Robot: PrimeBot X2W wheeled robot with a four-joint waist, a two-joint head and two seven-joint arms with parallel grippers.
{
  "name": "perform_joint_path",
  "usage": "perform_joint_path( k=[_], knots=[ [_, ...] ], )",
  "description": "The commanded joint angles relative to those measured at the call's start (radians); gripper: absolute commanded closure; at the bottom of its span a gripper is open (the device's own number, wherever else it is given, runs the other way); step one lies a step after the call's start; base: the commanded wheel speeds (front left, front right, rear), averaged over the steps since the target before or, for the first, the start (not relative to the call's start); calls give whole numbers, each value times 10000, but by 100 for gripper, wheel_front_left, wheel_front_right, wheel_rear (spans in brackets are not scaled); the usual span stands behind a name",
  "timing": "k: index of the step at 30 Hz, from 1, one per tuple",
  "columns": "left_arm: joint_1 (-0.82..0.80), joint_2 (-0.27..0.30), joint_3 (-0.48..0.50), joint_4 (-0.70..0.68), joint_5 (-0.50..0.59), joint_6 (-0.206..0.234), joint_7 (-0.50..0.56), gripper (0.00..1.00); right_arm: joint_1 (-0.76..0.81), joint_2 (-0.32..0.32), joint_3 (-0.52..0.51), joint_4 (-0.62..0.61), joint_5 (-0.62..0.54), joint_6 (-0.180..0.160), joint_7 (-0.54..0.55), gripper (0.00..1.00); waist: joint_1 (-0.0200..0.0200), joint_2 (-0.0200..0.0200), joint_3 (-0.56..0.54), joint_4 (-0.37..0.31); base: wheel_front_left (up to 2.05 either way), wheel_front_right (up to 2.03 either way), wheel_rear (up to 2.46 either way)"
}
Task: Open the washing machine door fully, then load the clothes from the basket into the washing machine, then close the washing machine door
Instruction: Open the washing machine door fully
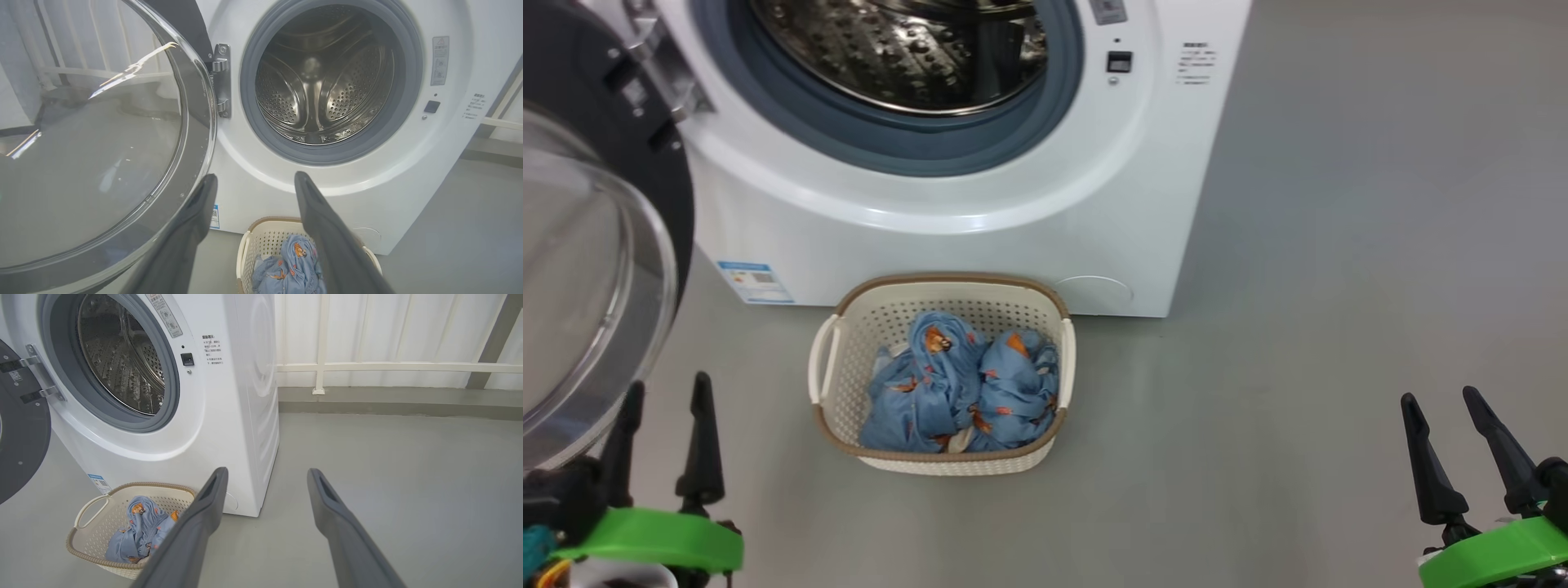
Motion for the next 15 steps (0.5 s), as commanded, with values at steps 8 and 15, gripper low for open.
perform_joint_path(
  k=[8, 15],
  knots=[
    [373, 274, -124, -595, -260, -15, -63, 0, -40, -53, 133, -345, 107, 16, -118, 0, 0, 0, -8, -781, 0, 0, 0],
    [594, 121, -274, -783, -296, -15, -63, 0, 41, -9, 44, -392, 114, 16, -118, 0, 0, 0, -86, -1145, 0, 0, 0]
  ],
)
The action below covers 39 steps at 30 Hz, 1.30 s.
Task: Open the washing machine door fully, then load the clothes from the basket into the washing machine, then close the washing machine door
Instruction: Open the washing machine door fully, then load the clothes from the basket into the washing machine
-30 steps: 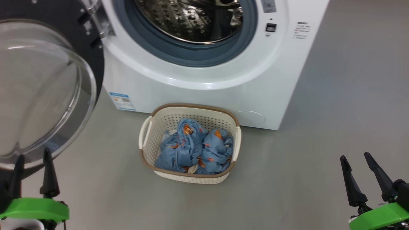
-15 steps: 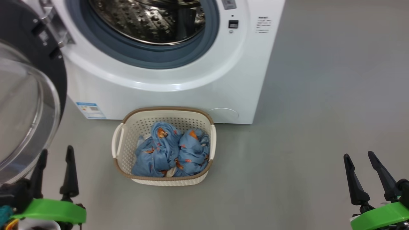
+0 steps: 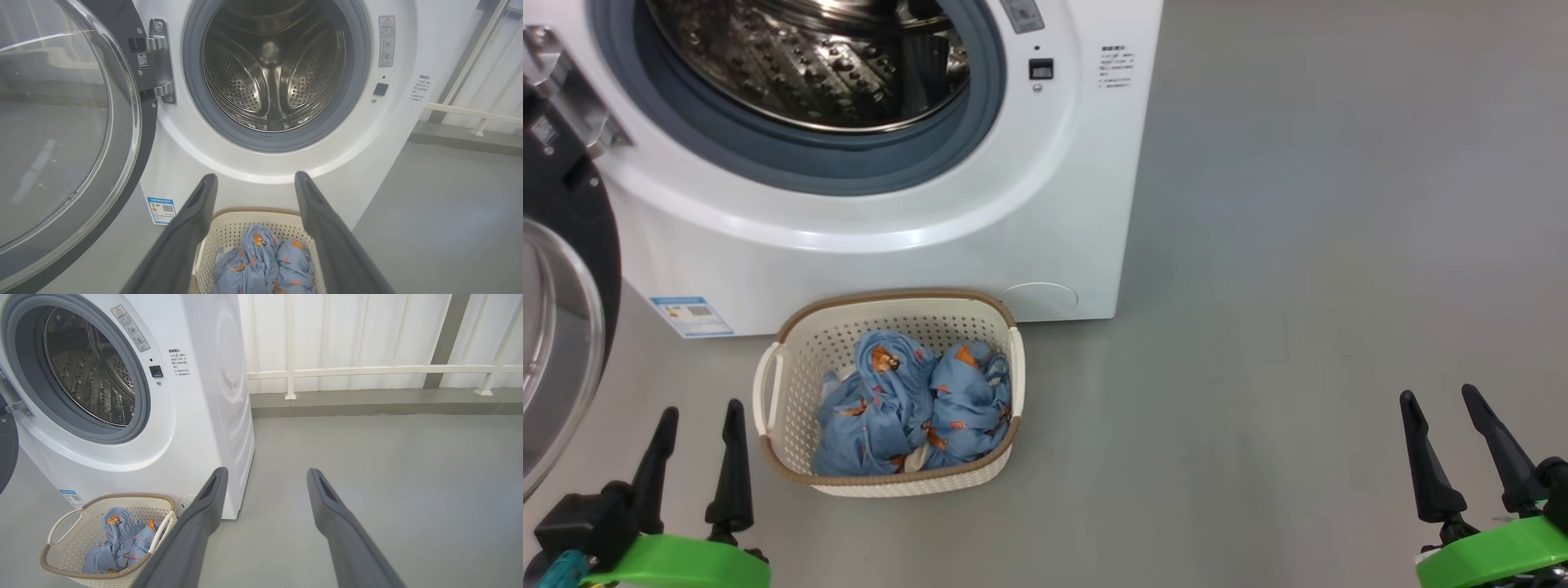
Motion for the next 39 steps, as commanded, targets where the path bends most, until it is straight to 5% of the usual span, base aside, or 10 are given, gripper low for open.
perform_joint_path(
  k=[1, 23, 39],
  knots=[
    [-65, 181, 268, -295, -65, -15, -63, 0, 55, -174, 96, -287, 118, 16, -118, 0, 0, -1, -35, -124, 0, 0, 0],
    [-169, 434, -38, -189, -529, -15, -63, 0, -27, -19, -2, -341, 73, 16, -118, 0, 0, -1, 137, -218, 1, -4, 3],
    [-316, 605, -318, -173, -674, -15, -63, 0, -90, 46, 77, -330, 67, 16, -118, 0, 0, -1, 211, -232, 81, -154, 73]
  ],
)
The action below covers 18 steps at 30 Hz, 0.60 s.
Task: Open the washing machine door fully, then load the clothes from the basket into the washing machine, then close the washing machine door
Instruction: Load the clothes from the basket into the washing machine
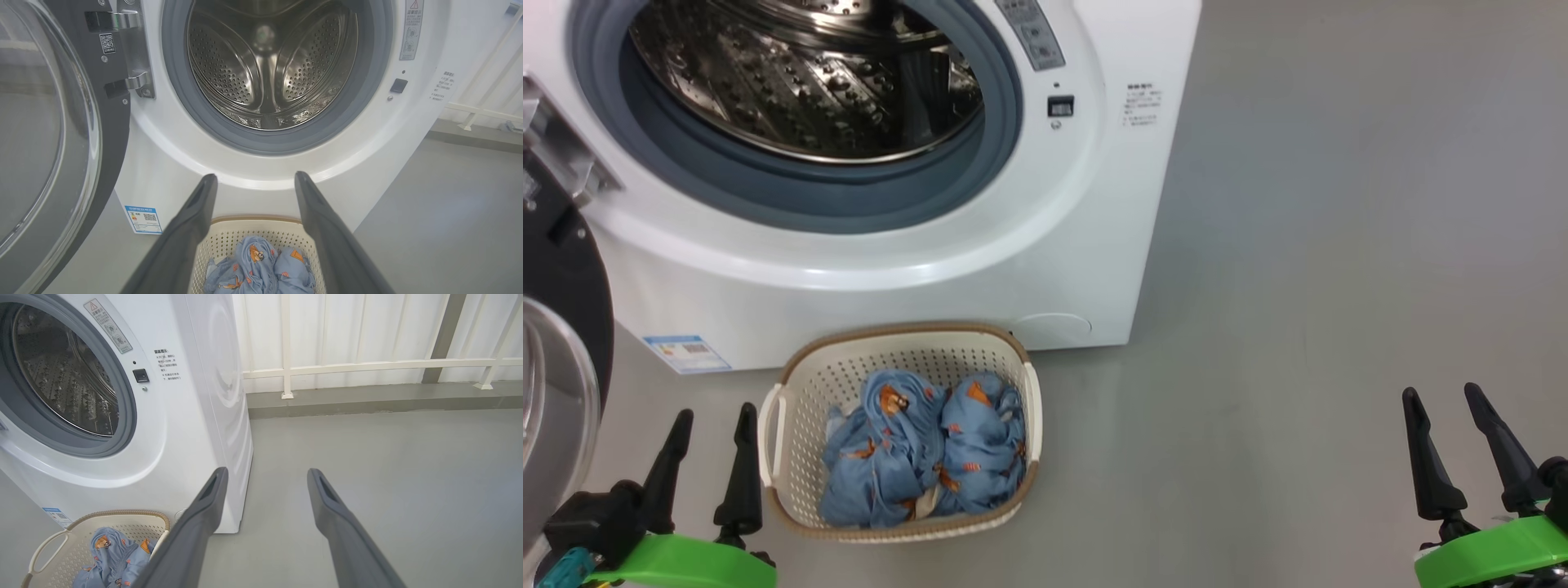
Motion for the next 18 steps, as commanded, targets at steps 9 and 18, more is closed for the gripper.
perform_joint_path(
  k=[9, 18],
  knots=[
    [-316, 139, 326, -173, 80, -15, -63, 0, -76, -156, 351, -214, 90, 16, -118, 0, 0, 0, -89, 19, 46, -46, 0],
    [-318, 14, 264, -172, 63, -15, -63, 0, -109, -142, 370, -251, 103, 16, -118, 0, 0, 0, 47, 41, 0, 0, 0]
  ],
)
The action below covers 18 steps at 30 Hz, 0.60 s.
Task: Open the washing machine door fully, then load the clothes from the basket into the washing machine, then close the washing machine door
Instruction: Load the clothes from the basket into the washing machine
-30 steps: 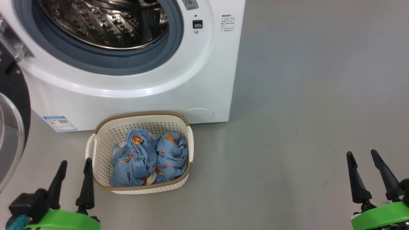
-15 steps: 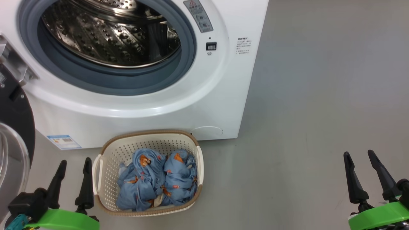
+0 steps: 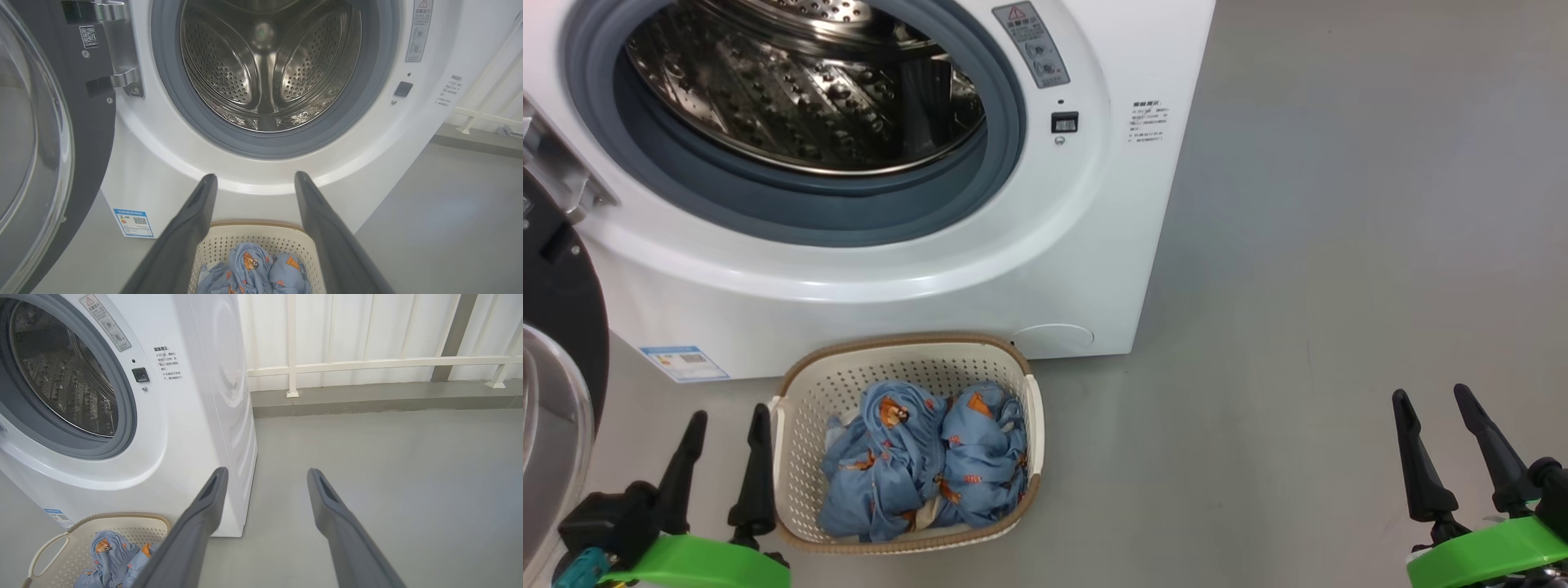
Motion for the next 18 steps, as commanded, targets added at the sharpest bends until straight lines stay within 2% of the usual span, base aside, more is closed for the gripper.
perform_joint_path(
  k=[1, 9, 18],
  knots=[
    [-340, 179, 255, -145, 37, -15, -63, 0, -149, -133, 188, -289, 89, 16, -118, 0, 0, 0, 148, 7, 0, 0, 0],
    [-627, 79, 52, 411, -144, -15, -63, 0, -440, 76, 190, -421, 13, 16, -118, 0, 0, 0, 822, -6, 0, 0, 0],
    [-1748, 335, -844, 1841, -580, -15, -63, 0, -1014, 329, 177, -553, -117, 16, -118, 0, 0, 0, 2048, -2, 0, 0, 0]
  ],
)
